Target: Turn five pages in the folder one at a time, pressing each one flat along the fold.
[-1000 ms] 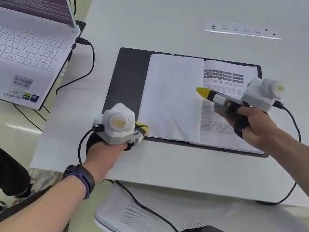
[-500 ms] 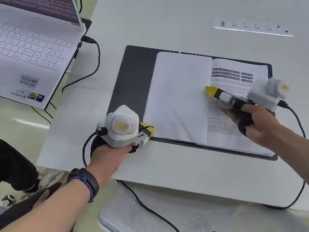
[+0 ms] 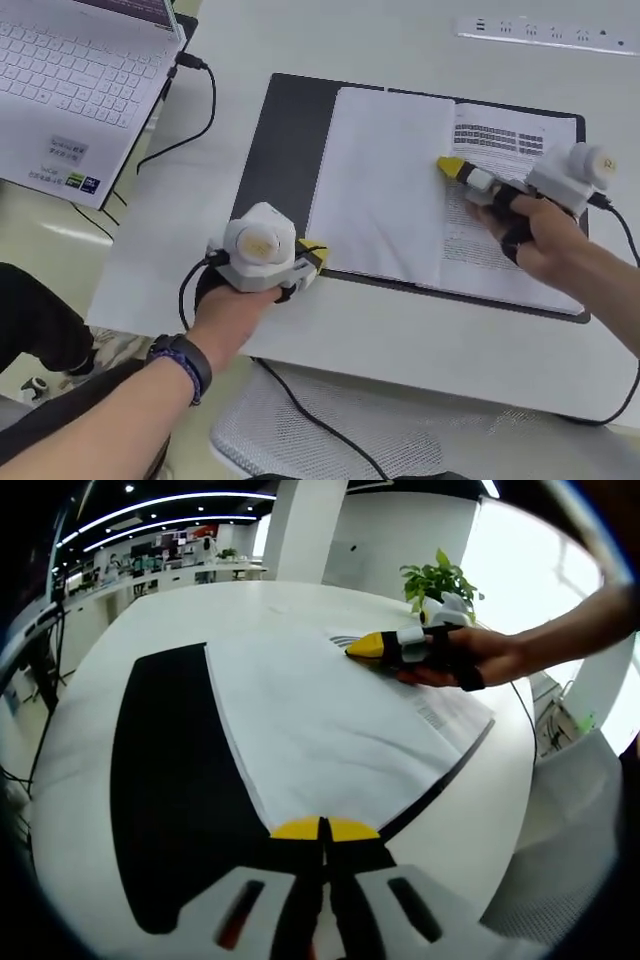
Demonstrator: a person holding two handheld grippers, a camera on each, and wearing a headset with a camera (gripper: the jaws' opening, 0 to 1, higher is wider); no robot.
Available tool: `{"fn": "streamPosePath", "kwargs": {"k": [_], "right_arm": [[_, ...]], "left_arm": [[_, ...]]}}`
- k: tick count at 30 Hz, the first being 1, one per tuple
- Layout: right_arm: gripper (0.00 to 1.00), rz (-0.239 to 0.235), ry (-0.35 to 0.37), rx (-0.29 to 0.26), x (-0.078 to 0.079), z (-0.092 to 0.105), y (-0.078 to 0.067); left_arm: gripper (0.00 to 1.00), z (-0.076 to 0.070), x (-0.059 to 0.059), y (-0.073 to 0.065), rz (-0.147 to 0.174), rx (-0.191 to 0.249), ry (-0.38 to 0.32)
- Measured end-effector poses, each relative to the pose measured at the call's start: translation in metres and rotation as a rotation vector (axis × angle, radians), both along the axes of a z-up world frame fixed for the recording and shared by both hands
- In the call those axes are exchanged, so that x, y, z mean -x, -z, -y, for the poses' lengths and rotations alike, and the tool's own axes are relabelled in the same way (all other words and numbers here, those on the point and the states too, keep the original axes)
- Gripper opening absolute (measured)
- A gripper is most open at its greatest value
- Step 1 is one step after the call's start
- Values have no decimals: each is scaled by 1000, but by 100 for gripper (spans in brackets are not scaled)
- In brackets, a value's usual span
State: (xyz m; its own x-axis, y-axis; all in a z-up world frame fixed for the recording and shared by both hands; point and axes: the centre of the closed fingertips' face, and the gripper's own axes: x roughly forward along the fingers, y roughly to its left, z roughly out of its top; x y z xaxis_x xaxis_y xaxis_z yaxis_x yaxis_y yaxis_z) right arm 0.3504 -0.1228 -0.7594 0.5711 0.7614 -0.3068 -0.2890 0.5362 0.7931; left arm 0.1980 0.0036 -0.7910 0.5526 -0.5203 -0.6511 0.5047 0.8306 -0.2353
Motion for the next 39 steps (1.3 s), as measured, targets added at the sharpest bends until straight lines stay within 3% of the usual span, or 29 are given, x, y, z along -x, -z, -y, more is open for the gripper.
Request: {"fn": "streamPosePath", "kwargs": {"k": [3,8,13,19,24,29,34,39], "right_arm": [[0,-17,29,-18,-6,-1,-4],[0,-28,114,-50,-33,9,3],[0,-27,141,-65,-48,10,5],[0,-25,180,-65,-65,11,4],[0,-16,179,-29,-82,10,5],[0,-46,267,-61,-113,22,13],[0,-40,263,-78,-117,23,16],[0,-6,236,-48,-112,21,16]], "left_arm": [[0,0,0,0,-1,-5,-6],[0,-1,-1,0,-6,5,-20],[0,0,-2,0,-12,-15,-3],[0,0,-1,-1,-10,-10,2],[0,-1,-1,1,-10,-11,-6],[0,-2,-2,2,-8,-5,-10],[0,-2,-2,3,-11,-13,-7],[0,-2,-2,3,-13,-8,-12]]}}
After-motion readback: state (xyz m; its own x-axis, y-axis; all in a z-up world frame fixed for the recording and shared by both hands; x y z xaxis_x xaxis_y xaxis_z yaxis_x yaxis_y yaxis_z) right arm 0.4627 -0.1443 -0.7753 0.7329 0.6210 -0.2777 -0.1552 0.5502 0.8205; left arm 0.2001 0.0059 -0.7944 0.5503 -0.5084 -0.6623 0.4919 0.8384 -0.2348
